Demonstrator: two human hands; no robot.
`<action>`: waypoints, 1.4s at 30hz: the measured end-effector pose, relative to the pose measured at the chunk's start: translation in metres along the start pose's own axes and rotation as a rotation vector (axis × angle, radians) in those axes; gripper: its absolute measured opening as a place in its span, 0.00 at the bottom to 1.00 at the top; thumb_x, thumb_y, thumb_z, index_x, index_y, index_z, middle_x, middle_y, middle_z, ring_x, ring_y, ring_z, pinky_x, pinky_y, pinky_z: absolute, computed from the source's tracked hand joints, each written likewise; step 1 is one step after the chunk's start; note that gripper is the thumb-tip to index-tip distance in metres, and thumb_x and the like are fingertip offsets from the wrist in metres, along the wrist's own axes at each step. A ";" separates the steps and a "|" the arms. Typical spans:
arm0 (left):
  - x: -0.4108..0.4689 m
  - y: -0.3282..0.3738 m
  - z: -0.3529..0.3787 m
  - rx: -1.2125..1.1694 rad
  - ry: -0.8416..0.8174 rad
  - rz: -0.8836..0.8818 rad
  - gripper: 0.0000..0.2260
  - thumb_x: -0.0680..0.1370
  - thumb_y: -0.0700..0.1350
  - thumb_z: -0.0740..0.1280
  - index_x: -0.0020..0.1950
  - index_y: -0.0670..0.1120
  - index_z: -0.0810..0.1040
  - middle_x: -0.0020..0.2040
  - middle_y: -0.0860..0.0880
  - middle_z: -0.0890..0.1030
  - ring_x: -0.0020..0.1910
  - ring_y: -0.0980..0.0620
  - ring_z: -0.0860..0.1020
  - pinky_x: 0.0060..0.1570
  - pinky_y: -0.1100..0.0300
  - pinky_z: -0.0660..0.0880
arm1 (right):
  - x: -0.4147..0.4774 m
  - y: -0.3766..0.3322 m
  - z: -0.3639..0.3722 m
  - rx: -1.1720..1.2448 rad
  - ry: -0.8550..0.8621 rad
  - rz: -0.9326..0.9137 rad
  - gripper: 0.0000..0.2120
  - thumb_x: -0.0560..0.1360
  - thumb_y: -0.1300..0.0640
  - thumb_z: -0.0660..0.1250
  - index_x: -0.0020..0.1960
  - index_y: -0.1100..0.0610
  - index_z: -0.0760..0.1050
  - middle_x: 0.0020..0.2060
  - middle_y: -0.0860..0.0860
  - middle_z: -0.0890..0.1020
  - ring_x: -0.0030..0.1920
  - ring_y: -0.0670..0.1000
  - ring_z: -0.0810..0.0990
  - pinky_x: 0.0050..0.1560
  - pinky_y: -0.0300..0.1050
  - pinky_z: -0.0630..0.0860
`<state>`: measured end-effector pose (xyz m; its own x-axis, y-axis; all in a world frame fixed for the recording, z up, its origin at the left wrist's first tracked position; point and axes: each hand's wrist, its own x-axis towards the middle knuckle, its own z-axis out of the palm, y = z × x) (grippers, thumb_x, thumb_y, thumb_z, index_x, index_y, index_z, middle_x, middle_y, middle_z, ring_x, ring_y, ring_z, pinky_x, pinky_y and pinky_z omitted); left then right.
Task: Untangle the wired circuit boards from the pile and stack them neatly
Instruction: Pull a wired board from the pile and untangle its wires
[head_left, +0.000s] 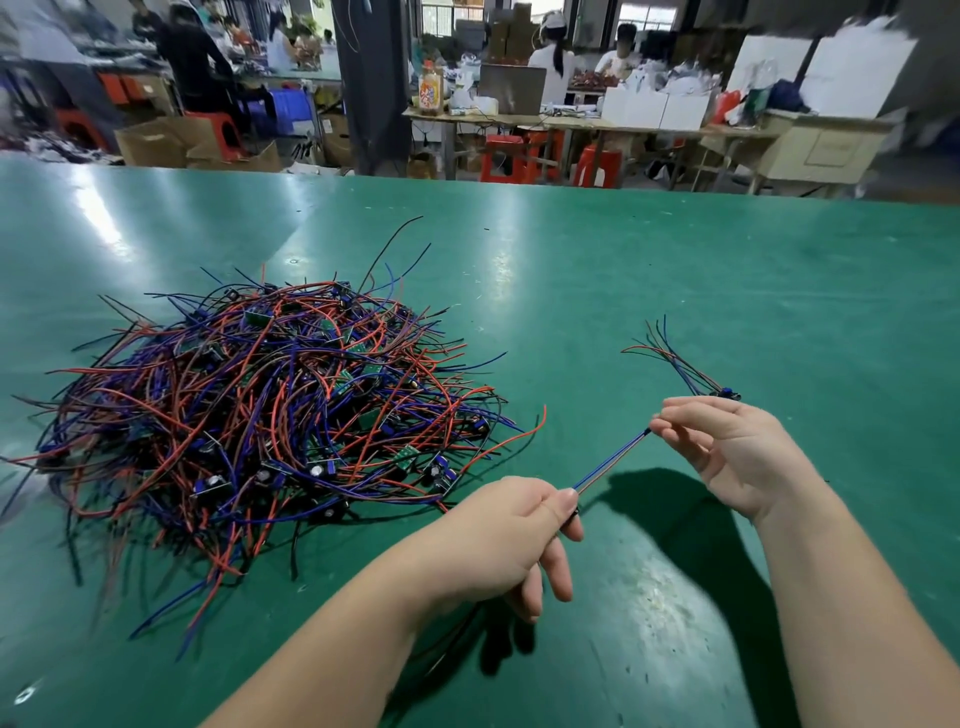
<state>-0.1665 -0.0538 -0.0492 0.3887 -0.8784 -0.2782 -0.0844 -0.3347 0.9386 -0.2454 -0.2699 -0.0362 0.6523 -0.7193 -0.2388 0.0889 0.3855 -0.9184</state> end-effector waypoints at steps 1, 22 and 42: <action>0.000 0.000 -0.002 -0.004 -0.005 -0.007 0.14 0.84 0.51 0.52 0.46 0.45 0.72 0.27 0.51 0.79 0.19 0.55 0.71 0.23 0.66 0.69 | 0.000 -0.001 -0.003 -0.034 -0.021 0.017 0.03 0.71 0.74 0.66 0.42 0.68 0.75 0.27 0.57 0.81 0.29 0.50 0.83 0.31 0.33 0.78; 0.001 0.006 -0.010 -0.433 0.054 0.061 0.15 0.83 0.52 0.52 0.45 0.44 0.71 0.28 0.48 0.79 0.18 0.56 0.71 0.23 0.64 0.73 | -0.036 0.038 0.056 -0.010 -0.549 0.319 0.11 0.67 0.57 0.69 0.47 0.60 0.84 0.31 0.51 0.78 0.29 0.43 0.76 0.28 0.31 0.72; 0.000 0.001 0.003 0.055 0.023 0.069 0.15 0.84 0.51 0.52 0.45 0.48 0.74 0.18 0.54 0.67 0.15 0.58 0.61 0.19 0.67 0.60 | 0.002 0.011 0.004 0.058 0.004 -0.054 0.02 0.72 0.66 0.68 0.43 0.65 0.78 0.31 0.56 0.83 0.30 0.49 0.83 0.31 0.34 0.78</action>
<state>-0.1691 -0.0555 -0.0486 0.4009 -0.8923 -0.2078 -0.1615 -0.2921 0.9426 -0.2403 -0.2646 -0.0458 0.6428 -0.7419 -0.1909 0.1670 0.3789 -0.9102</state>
